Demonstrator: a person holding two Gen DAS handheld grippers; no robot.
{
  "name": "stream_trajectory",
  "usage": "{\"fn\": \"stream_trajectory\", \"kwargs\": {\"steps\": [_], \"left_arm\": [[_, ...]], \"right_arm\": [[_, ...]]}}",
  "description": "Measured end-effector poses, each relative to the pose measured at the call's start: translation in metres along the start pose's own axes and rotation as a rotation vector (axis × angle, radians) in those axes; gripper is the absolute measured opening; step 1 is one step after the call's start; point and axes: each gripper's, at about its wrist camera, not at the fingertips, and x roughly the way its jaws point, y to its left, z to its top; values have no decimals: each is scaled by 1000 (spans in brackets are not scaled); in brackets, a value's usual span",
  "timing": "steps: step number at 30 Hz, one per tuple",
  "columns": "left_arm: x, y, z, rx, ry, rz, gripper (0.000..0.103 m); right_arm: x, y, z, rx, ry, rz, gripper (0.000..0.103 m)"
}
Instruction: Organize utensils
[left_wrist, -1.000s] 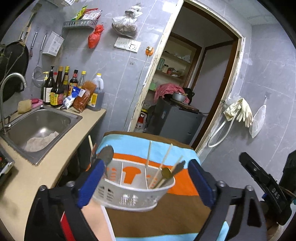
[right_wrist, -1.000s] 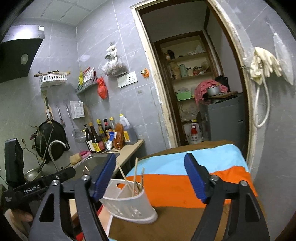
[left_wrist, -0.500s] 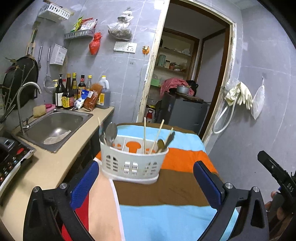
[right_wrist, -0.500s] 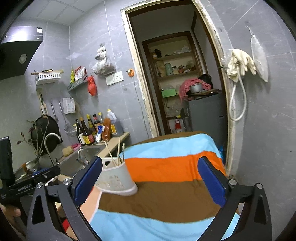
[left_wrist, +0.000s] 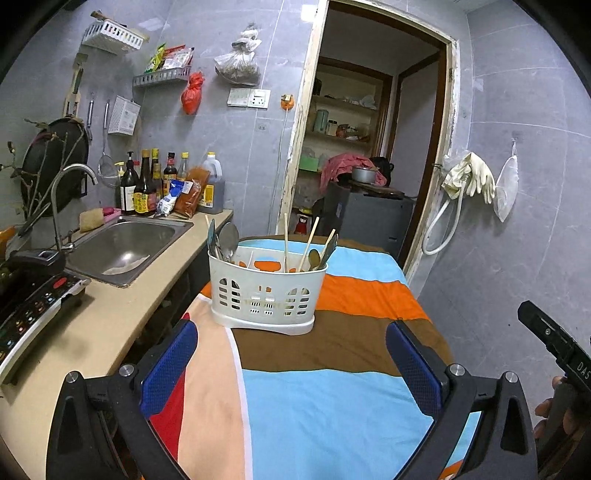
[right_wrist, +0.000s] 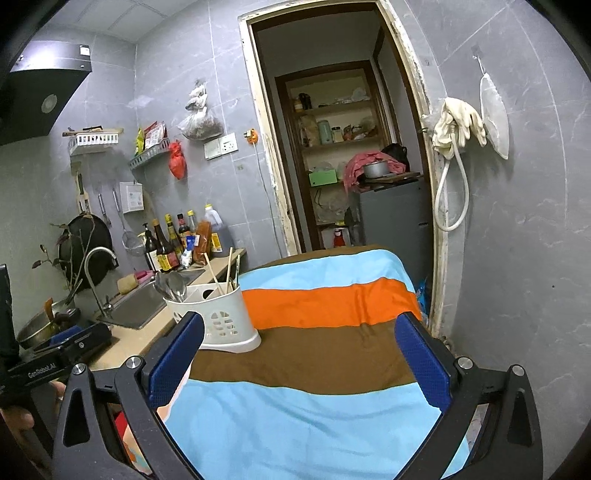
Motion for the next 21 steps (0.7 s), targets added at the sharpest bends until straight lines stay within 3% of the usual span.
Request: {"fn": "stream_trajectory", "kwargs": {"steps": [12, 21], "left_arm": [[-24, 0, -8, 6, -73, -19, 102], [-28, -2, -10, 16, -80, -19, 102]], "right_arm": [[-9, 2, -3, -6, -10, -6, 101], [-17, 5, -3, -7, -16, -2, 101]]}}
